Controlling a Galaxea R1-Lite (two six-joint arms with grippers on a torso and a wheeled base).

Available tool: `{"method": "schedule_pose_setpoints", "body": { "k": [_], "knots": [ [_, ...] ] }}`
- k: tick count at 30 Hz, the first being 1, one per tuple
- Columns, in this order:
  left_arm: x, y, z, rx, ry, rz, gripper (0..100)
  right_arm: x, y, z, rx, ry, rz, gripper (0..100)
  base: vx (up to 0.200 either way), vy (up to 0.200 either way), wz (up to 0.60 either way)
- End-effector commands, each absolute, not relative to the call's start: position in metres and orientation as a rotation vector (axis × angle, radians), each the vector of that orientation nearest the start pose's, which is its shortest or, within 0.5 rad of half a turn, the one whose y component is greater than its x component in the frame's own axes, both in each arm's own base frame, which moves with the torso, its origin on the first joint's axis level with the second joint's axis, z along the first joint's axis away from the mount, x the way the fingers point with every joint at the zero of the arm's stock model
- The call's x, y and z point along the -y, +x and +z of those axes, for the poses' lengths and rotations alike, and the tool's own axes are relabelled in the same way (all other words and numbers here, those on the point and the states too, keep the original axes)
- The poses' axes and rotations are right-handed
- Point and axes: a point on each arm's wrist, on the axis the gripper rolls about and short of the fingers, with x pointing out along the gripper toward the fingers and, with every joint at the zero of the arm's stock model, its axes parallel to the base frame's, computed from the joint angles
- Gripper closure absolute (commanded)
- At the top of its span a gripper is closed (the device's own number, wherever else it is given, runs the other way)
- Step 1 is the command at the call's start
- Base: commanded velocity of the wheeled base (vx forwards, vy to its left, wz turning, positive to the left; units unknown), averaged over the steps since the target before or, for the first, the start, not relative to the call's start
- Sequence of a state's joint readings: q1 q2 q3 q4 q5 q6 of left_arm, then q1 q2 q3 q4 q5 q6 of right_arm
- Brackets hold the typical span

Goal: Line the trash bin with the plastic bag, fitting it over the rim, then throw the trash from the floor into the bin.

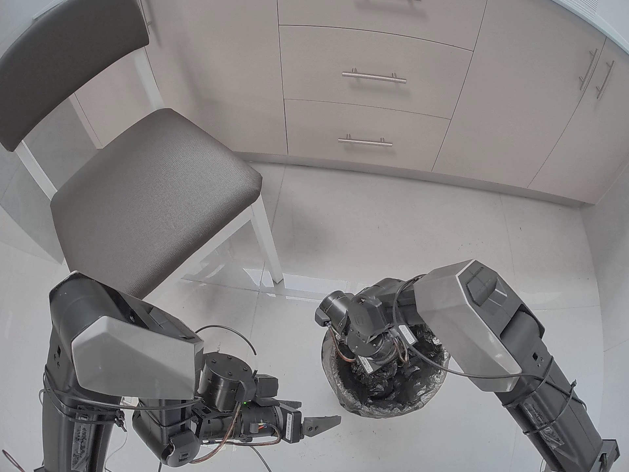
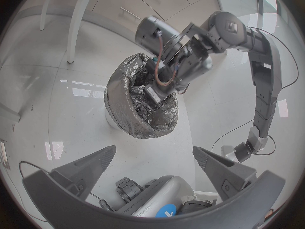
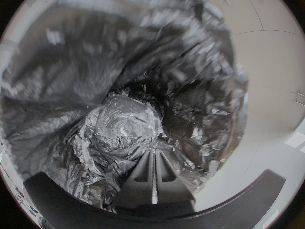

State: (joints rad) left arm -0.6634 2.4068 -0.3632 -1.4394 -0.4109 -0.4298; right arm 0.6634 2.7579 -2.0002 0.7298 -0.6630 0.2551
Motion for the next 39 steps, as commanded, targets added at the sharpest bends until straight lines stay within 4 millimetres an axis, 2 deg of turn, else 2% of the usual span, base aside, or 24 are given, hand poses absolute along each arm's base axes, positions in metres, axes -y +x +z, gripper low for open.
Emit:
{"method": "schedule_pose_setpoints", "body": {
  "k": [1,8,16,23,27,32,35,36,37,39],
  "knots": [
    [0.187,0.225,-0.046,-0.841,-0.297,-0.884,0,-0.273,0.372,-0.091,-1.185,-0.708,-0.167,100,0.0,0.0,0.0],
    [0.187,0.225,-0.046,-0.841,-0.297,-0.884,0,-0.271,0.385,-0.116,-1.119,-0.639,-0.181,100,0.0,0.0,0.0],
    [0.187,0.225,-0.046,-0.841,-0.295,-0.885,0,-0.266,0.399,-0.115,-1.061,-0.589,-0.181,100,0.0,0.0,0.0],
    [0.187,0.225,-0.046,-0.841,-0.295,-0.885,0,-0.26,0.407,-0.127,-1.034,-0.571,-0.18,100,0.0,0.0,0.0],
    [0.187,0.225,-0.046,-0.841,-0.295,-0.885,0,-0.262,0.409,-0.121,-1.02,-0.571,-0.169,100,0.0,0.0,0.0],
    [0.187,0.225,-0.046,-0.84,-0.297,-0.885,0,-0.265,0.414,-0.089,-0.972,-0.554,-0.155,100,0.0,0.0,0.0],
    [0.187,0.225,-0.046,-0.838,-0.297,-0.885,0,-0.267,0.417,-0.055,-0.931,-0.522,-0.153,100,0.0,0.0,0.0],
    [0.187,0.225,-0.046,-0.838,-0.297,-0.885,0,-0.267,0.417,-0.055,-0.931,-0.522,-0.153,100,0.0,0.0,0.0],
    [0.187,0.225,-0.046,-0.827,-0.3,-0.887,0,-0.266,0.416,-0.029,-0.922,-0.518,-0.151,100,0.0,0.0,0.0],
    [0.185,0.225,-0.045,-0.811,-0.315,-0.89,0,-0.263,0.41,0.0,-0.938,-0.533,-0.148,100,0.0,0.0,0.0]
  ]
}}
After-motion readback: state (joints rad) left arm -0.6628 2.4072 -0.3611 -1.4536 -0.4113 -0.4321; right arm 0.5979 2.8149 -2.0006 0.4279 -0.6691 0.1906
